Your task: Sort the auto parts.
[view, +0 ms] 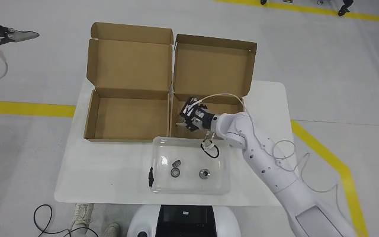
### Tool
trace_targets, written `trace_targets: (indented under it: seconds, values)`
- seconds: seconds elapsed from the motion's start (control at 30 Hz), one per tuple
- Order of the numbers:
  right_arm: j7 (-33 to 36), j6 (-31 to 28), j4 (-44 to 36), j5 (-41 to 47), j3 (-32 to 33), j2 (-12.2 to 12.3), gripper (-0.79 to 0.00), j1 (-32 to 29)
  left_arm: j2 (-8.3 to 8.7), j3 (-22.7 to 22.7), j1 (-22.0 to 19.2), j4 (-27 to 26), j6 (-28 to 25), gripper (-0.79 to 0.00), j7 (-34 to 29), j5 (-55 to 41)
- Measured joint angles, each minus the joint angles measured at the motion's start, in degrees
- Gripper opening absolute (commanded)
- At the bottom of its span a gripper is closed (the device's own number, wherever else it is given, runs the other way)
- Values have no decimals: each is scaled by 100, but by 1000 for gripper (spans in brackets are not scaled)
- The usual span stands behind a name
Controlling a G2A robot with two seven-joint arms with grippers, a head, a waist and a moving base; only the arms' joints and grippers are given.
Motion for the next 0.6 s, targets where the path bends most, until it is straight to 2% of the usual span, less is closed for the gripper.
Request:
trace_targets:
  seconds: [0.1, 0.27, 0.5, 0.6]
  values:
    - [34, -247, -579, -140, 151, 98, -135, -281, 0, 0, 0, 0, 0, 0, 0, 0]
    - [133, -835, -1421, -460, 258, 240, -225, -712, 0, 0, 0, 0, 0, 0, 0, 0]
    - [-18, -1450, -2326, -790, 417, 424, -231, -1380, 0, 0, 0, 0, 0, 0, 0, 0]
    - [-132, -1723, -2581, -927, 508, 508, -271, -1673, 0, 0, 0, 0, 0, 0, 0, 0]
